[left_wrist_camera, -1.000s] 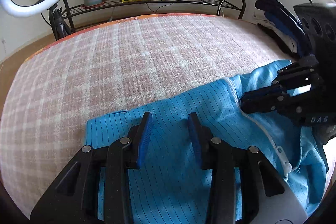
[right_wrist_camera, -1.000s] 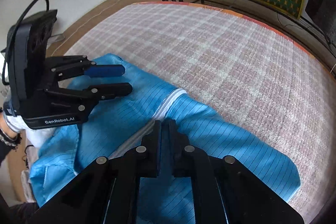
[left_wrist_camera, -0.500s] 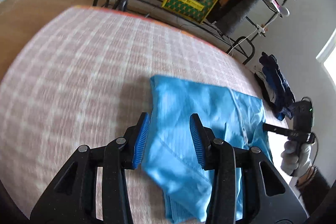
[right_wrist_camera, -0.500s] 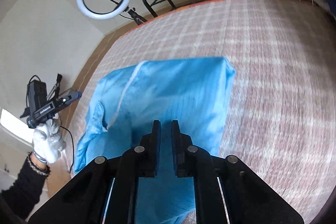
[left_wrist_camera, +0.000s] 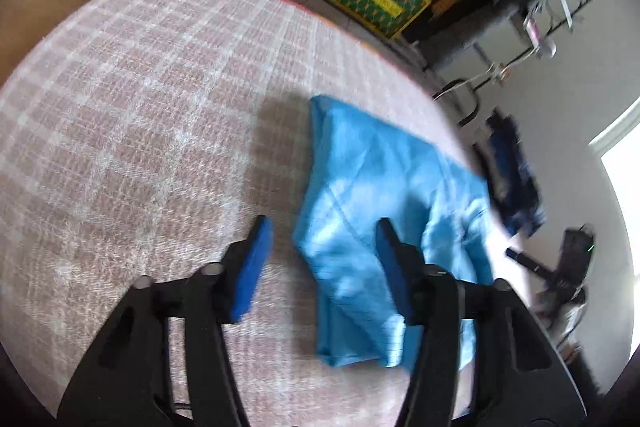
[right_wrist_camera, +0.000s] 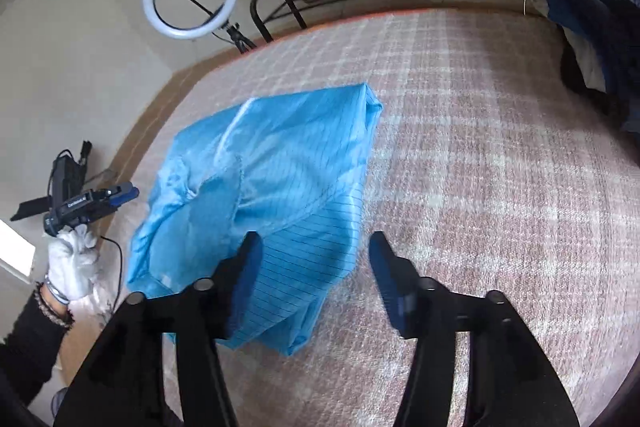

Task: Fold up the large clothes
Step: 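Lift the folded blue coat off the bed with both grippers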

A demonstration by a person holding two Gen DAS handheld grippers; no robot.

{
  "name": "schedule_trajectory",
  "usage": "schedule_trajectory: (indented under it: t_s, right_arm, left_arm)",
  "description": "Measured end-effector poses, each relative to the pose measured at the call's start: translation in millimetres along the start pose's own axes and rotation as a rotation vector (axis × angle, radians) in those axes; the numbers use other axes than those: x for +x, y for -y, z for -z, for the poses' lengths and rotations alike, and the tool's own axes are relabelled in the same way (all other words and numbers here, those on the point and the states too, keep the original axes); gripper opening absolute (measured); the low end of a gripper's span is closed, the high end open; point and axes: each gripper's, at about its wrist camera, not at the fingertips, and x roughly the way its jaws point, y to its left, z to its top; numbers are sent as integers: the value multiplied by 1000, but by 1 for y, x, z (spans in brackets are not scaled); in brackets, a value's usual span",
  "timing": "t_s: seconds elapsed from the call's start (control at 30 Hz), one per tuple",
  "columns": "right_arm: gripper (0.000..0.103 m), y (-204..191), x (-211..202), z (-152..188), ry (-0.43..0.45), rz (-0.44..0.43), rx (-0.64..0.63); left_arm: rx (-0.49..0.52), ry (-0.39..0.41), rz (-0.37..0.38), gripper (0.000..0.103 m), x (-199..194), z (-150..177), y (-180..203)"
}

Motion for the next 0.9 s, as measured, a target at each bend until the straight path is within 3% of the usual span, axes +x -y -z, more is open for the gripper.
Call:
schedule_trajectory:
  t_s: [0.13,0.23,0.37,0.4,0.43,0.47,0.63,0.9]
  right_arm:
    - [64,7,6,-2,-8,-95,45]
    - [64,24,20,-1,-35,-96,107]
    - [63,52,35,4,-77,-189,215]
    - [62,58,41,4,-90,-213,244]
    - [54,63,44,5,-97,-235,261]
    - [46,65,45,7,-100,-255,269]
    - [37,69,59,4,-109,-351,316]
    - [35,61,76,-11,-101,-428,348]
  left_arm:
    - [-96,-50,93,66,9,-11,-10]
    - [-159,-93,127,66,26,-14,-21]
    - [-196,-126,149,66,46,-14,-28]
    - [-207,-143,168,66,54,-15,-30]
    - [-218,-158,189,66,59,-16,-32]
    - [-220,-158,208,66,62,-17,-31]
    - [-187,-180,244,66,74,-24,-25]
    - [-146,-205,258,63,95,-34,-6]
